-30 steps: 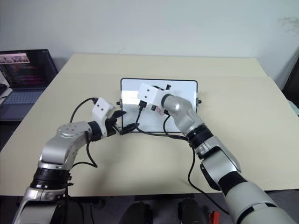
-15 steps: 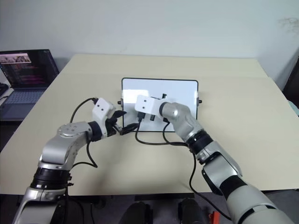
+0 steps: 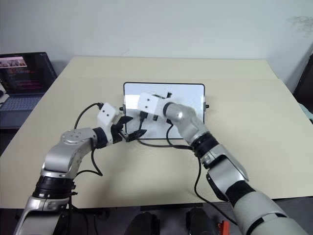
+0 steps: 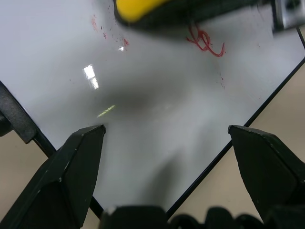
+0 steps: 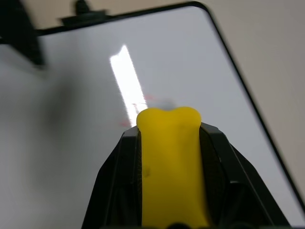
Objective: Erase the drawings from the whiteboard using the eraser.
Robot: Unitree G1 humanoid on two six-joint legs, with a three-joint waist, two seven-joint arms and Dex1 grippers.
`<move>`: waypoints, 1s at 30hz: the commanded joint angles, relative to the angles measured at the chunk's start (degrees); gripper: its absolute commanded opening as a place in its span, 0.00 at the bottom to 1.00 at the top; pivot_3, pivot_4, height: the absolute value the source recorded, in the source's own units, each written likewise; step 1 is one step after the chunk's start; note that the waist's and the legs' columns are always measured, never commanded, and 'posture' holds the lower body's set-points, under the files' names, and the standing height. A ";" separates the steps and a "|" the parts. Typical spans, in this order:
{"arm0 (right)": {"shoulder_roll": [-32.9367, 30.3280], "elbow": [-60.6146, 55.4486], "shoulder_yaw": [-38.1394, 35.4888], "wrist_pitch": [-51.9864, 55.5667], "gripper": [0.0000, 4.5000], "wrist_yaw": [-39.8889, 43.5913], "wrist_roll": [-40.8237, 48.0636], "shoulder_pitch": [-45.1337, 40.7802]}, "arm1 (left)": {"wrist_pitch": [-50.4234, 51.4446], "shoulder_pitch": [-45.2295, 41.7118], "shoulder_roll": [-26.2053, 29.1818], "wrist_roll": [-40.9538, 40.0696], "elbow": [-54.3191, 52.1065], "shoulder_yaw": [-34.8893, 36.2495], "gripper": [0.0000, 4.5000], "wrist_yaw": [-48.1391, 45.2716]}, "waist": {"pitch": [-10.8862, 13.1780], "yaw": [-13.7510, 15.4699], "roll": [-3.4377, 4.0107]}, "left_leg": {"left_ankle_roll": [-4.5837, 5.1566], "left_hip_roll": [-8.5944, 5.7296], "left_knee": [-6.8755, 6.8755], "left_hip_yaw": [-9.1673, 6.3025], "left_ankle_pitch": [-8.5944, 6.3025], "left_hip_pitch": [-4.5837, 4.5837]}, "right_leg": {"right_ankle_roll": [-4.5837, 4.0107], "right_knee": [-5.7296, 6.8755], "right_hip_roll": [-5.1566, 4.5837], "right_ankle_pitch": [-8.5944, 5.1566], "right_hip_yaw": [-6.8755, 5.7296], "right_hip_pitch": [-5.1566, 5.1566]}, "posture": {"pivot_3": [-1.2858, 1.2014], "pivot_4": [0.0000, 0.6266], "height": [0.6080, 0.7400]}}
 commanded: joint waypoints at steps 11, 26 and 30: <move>-2.71 2.42 -2.65 0.79 0.28 -6.35 -1.22 -1.64 | -0.96 -0.43 -0.15 -0.33 -2.00 0.46 1.00 -0.02 | 0.04 0.50 0.02 | -0.01 -0.03 0.06 -0.03 0.02 -0.06 | 0.01 -0.04 -0.04 0.04 -0.03 0.01 | 0.52 0.24 1.00; -11.75 -10.06 -2.92 7.41 0.28 1.86 -2.00 9.08 | -1.11 -0.99 -0.42 -0.32 -1.23 0.26 1.00 -0.34 | 0.01 0.66 -0.02 | 0.03 -0.10 0.15 -0.03 0.04 0.03 | 0.12 -0.04 -0.12 0.09 -0.07 0.13 | 0.52 0.24 1.00; -8.06 -14.71 -7.53 10.82 0.28 2.09 3.70 9.03 | -1.06 -1.24 -0.37 -0.42 -1.09 0.32 1.00 -0.57 | 0.01 0.62 -0.02 | 0.04 -0.10 0.15 -0.02 0.05 -0.01 | 0.11 -0.04 -0.11 0.10 -0.06 0.10 | 0.52 0.24 1.00</move>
